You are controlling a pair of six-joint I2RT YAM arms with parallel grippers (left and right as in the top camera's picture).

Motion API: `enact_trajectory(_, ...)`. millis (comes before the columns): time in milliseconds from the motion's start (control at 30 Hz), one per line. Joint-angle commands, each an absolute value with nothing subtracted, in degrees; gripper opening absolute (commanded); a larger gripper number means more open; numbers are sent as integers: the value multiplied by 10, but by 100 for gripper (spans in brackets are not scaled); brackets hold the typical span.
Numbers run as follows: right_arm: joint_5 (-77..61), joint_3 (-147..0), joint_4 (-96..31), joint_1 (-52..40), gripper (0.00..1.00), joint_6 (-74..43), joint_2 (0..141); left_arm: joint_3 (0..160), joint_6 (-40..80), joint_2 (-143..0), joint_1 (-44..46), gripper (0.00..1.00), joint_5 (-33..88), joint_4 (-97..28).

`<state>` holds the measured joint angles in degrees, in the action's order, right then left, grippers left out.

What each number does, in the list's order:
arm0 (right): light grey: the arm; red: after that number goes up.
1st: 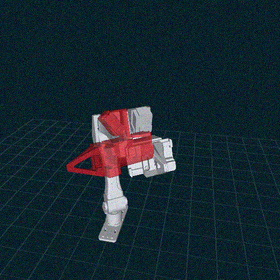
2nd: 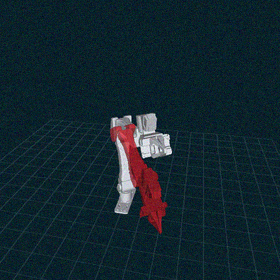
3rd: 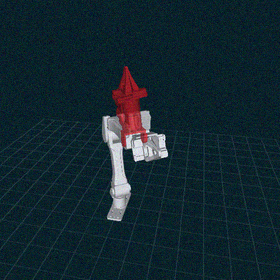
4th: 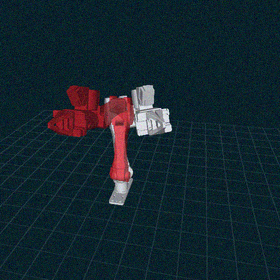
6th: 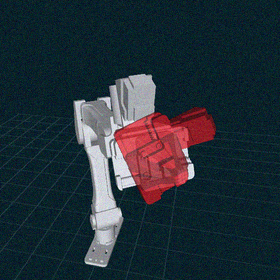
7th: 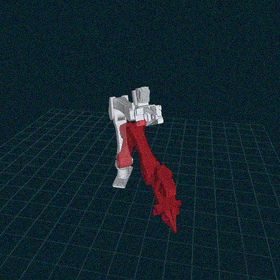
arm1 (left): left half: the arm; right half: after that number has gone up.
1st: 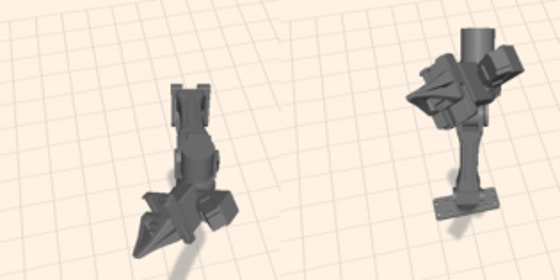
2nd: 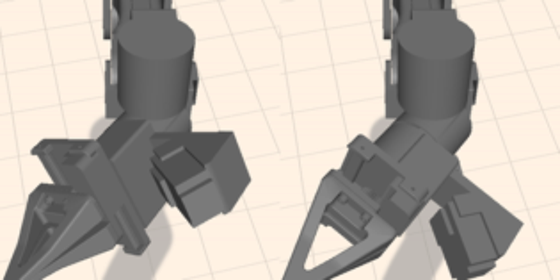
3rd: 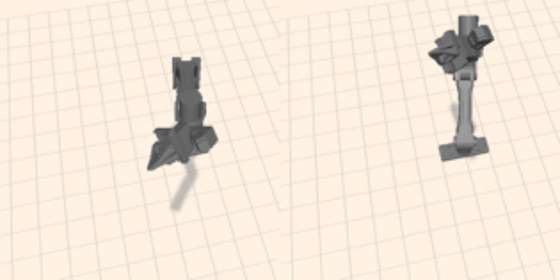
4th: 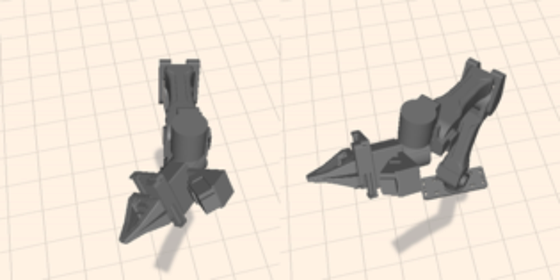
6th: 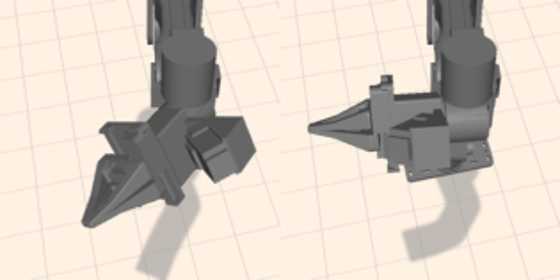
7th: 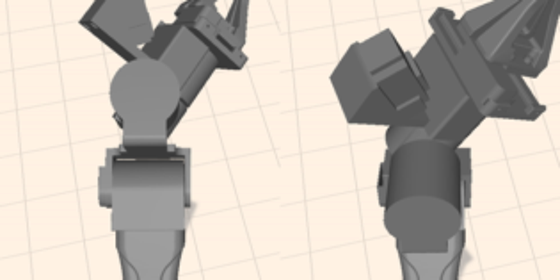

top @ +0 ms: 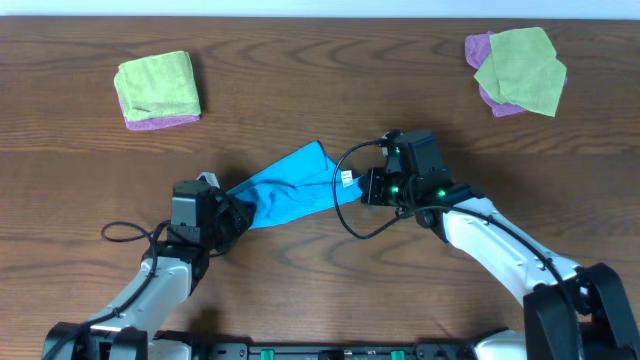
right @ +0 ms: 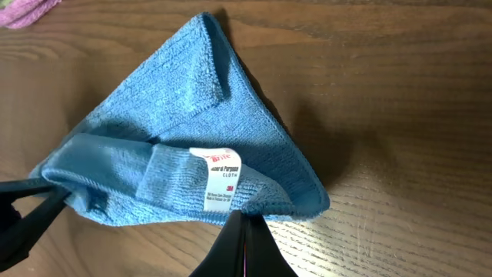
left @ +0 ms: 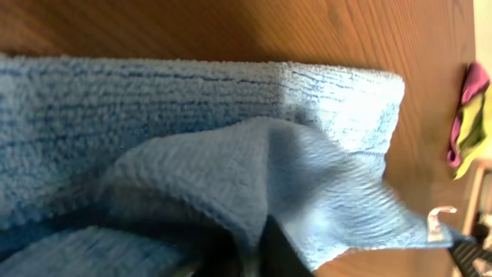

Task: Fold the cloth

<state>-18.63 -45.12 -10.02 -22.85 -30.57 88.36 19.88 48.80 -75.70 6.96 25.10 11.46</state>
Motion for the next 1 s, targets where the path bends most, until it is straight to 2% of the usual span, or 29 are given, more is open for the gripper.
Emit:
enact_trajectory(0, -196, -449, -101, -237, 1, -299, 880, 205, 485, -760, 71, 6, 251, 119)
enact_trajectory(200, -196, -449, -110, -237, 1, -295, 880, 206, 471, -758, 65, 6, 277, 123)
enact_trajectory(367, -195, -449, -130, -237, 1, -286, 880, 211, 449, -724, 25, 6, 327, 117)
enact_trajectory(667, -218, -449, -142, -237, 1, -286, 863, 218, 432, -657, -20, 6, 344, 25)
enact_trajectory(967, -227, -449, -290, -241, 1, -276, 756, 234, 401, -656, -20, 6, 430, -44)
